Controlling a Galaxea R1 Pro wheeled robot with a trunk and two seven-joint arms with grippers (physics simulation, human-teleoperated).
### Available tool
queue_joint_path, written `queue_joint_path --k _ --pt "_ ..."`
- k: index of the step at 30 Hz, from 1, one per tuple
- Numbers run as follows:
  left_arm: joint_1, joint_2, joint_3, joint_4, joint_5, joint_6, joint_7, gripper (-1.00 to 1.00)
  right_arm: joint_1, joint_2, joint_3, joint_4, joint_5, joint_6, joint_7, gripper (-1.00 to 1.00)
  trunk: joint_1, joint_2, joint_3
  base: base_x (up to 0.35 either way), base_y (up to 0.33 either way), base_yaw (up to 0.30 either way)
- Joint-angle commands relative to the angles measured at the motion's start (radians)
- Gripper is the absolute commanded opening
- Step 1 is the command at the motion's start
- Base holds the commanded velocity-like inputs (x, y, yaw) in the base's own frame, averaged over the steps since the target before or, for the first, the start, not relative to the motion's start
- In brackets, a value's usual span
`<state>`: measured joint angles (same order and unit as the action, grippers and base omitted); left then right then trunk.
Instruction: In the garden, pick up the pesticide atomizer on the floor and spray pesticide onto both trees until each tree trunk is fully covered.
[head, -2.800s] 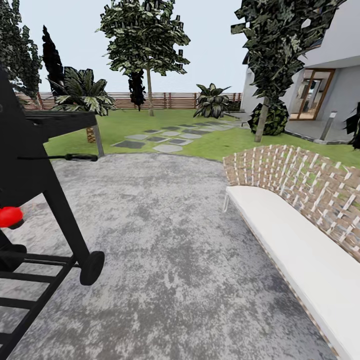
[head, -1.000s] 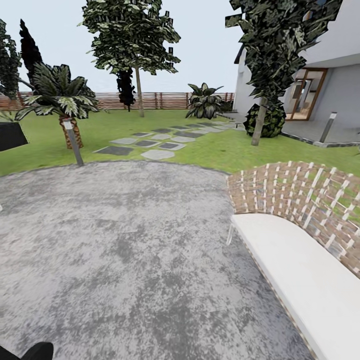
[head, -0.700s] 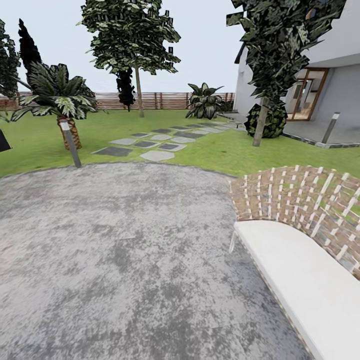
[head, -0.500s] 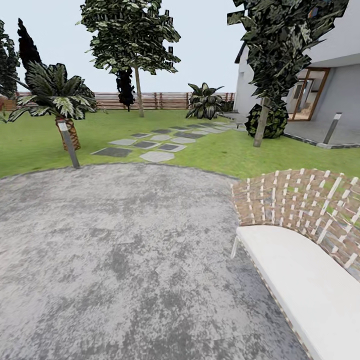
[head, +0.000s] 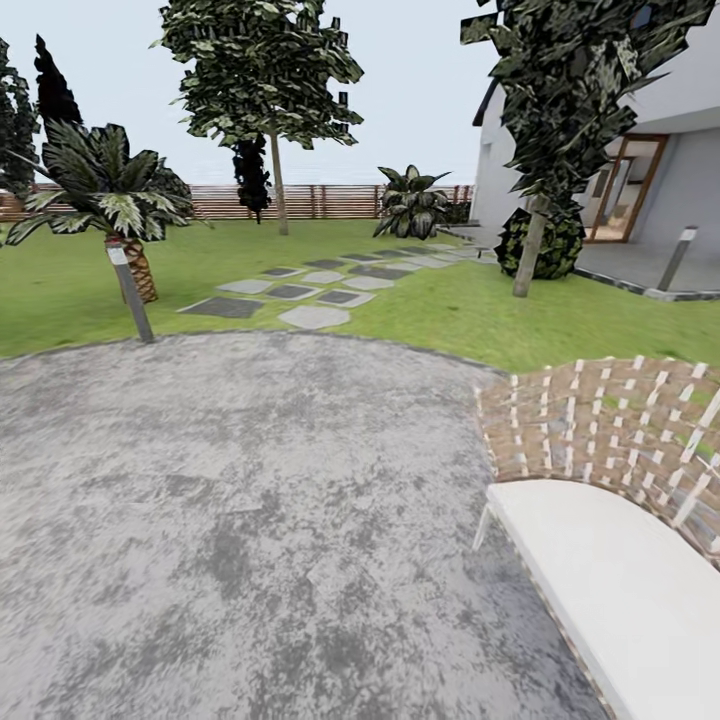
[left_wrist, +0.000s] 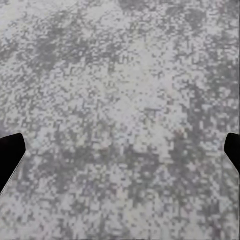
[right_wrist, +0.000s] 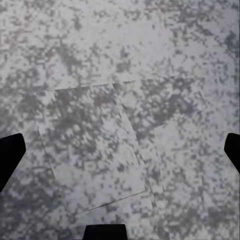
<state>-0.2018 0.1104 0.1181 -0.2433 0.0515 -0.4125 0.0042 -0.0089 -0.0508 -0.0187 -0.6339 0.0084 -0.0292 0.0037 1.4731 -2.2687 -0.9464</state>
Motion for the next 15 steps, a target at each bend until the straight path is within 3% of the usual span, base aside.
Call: queue_joint_path --k 1,5,15 --pt "-0.001 0.0 -0.002 0.001 0.005 -0.003 0.0 1.0 0.0 0.0 -0.001 0.0 0.001 -0.003 0.0 1.0 0.0 0.0 -0.001 0.339 0.0 0.12" --pt "-0.001 0.0 -0.002 0.001 0.005 -0.003 0.0 1.0 0.0 0.0 -0.001 0.001 0.001 -0.003 -0.001 1.0 0.0 0.0 -0.001 0.339 0.0 0.133" --pt "-0.001 0.0 -0.002 0.001 0.005 -0.003 0.0 1.0 0.0 0.0 -0.002 0.002 0.001 -0.003 0.0 1.0 0.0 0.0 -0.001 0.339 0.0 0.012"
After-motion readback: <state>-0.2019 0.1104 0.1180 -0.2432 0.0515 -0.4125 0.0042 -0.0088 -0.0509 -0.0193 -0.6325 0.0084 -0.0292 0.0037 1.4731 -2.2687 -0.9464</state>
